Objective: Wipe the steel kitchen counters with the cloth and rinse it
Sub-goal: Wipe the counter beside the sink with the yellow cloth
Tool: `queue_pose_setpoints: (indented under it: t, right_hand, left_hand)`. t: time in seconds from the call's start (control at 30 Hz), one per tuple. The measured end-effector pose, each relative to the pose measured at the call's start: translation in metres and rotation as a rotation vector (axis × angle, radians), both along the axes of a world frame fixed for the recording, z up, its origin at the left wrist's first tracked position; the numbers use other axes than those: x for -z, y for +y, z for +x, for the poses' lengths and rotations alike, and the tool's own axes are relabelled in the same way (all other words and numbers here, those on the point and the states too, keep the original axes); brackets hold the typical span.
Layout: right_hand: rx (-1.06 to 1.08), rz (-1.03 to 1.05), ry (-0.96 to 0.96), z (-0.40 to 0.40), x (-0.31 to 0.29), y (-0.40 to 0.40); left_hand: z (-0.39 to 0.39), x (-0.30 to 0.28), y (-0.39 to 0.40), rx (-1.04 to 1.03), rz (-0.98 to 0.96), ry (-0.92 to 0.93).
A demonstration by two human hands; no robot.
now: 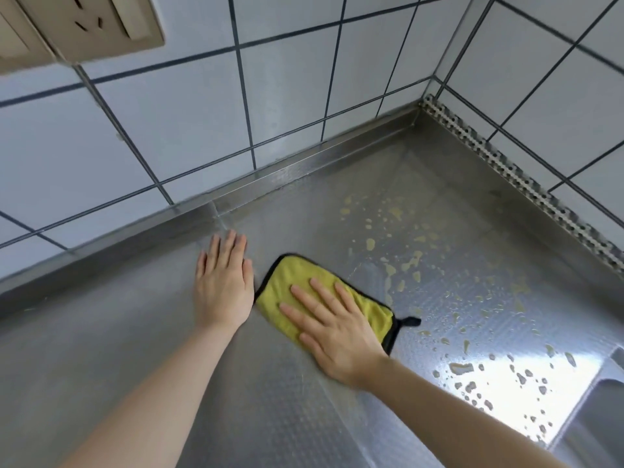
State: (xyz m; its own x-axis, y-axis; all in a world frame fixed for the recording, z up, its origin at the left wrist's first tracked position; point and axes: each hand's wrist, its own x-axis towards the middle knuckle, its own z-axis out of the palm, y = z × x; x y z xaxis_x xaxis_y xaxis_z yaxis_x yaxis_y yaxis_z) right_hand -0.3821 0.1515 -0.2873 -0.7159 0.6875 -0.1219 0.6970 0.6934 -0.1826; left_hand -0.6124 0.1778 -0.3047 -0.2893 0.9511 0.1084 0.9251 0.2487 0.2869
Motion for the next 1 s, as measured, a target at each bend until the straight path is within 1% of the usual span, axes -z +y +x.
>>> queue_pose_setpoints:
  t: [0.1, 0.2, 0.3, 0.37, 0.47, 0.6, 0.7, 0.8, 0.87, 0.9, 0.93, 1.0]
  right_hand:
    - [-0.074, -0.027, 0.013, 0.014, 0.002, -0.023]
    - [-0.058, -0.063, 0.013, 0.013, 0.0, -0.008]
    - [0.058, -0.044, 0.014, 0.007, 0.001, 0.028]
    - [0.157, -0.025, 0.004, 0.004, 0.001, 0.056]
    - [0.223, 0.004, 0.0, 0.0, 0.003, 0.093]
    - [0.276, 0.021, 0.017, 0.0, 0.008, 0.143]
    - [0.331, 0.028, 0.042, 0.003, 0.009, 0.181]
    - [0.497, 0.041, 0.051, 0.001, 0.011, 0.212]
    - [0.587, 0.042, 0.045, -0.009, 0.012, 0.213]
    - [0.579, 0.045, 0.035, -0.015, 0.013, 0.207]
    - [0.527, 0.052, 0.032, -0.021, 0.014, 0.197]
    - [0.342, 0.048, 0.038, -0.025, 0.015, 0.18]
  left_hand:
    - [0.0, -0.003, 0.003, -0.019, 0.015, -0.038]
    - [0.004, -0.011, 0.013, -0.057, 0.055, -0.068]
    - [0.011, -0.018, 0.029, -0.152, 0.067, -0.126]
    - [0.02, -0.019, 0.039, -0.226, 0.037, -0.151]
    - [0.037, -0.019, 0.048, -0.313, -0.035, -0.138]
    - [0.051, -0.009, 0.054, -0.341, -0.126, -0.051]
    - [0.048, 0.0, 0.054, -0.351, -0.136, 0.0]
    - [0.048, 0.005, 0.057, -0.361, -0.128, 0.024]
    - [0.049, 0.005, 0.059, -0.364, -0.134, 0.023]
    - [0.05, 0.004, 0.059, -0.363, -0.138, 0.021]
    - [0.05, 0.003, 0.059, -0.361, -0.137, 0.021]
    - [0.05, 0.001, 0.059, -0.36, -0.145, 0.028]
